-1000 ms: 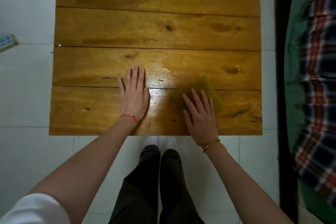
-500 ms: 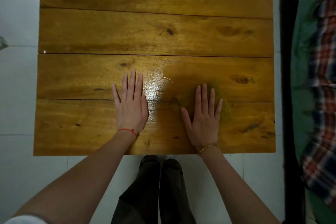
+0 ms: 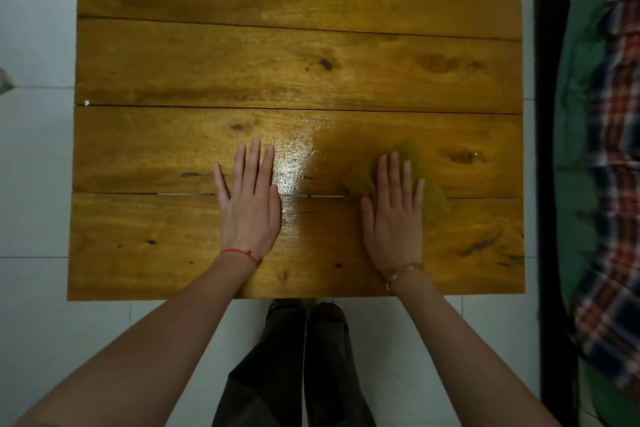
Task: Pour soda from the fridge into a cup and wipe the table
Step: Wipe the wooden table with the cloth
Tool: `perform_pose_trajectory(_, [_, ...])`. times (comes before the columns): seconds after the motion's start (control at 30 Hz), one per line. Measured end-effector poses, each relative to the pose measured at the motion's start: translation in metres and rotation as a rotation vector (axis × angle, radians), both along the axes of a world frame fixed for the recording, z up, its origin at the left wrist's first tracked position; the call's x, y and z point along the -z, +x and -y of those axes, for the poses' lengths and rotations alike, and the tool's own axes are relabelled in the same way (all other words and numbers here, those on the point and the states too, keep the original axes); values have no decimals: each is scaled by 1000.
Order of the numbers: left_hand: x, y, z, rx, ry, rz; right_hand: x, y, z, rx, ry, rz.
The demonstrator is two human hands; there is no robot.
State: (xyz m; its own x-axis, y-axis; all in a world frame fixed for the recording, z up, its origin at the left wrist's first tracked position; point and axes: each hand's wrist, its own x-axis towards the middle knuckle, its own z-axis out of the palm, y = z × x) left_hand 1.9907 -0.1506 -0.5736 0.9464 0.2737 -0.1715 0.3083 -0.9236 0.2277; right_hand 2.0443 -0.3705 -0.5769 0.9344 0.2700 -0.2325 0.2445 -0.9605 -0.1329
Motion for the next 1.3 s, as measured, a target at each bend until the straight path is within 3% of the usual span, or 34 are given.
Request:
perform_pose_trajectory(0.17, [-5, 11, -25, -35, 8, 49, 1, 37, -49, 196, 49, 26])
perform_pose_trajectory(0.4, [2, 31, -44, -56, 21, 23, -3, -4, -65, -132, 93, -50])
perform_pose_trajectory(0.53, [4, 31, -43, -72, 20, 23, -1, 28, -43, 77, 31, -16])
perform_pose_trajectory(0.67, [3, 32, -42, -81, 10, 22, 2, 76, -83, 269, 79, 25])
perform_pose_trajectory(0.8, [3, 31, -44, -78, 4, 14, -1, 42, -131, -46, 133, -29])
perform_pose_trajectory(0.9, [3, 31, -45, -78, -6, 14, -3, 23, -113, -193, 145, -70])
perform_pose_trajectory(1.03, [2, 32, -45, -85, -11, 12, -1, 57, -86, -64, 55, -20])
perform_pose_trajectory(1.17, [2, 33, -45, -82, -3, 1, 3, 102, -125, 153, 86, 25])
perform_pose_trajectory(1.23, [2, 33, -45, -78, 2, -1, 3, 98, -145, 114, 96, 19])
perform_pose_trajectory(1.3, [2, 33, -46, -77, 4, -7, -1, 72, -153, -66, 116, -11])
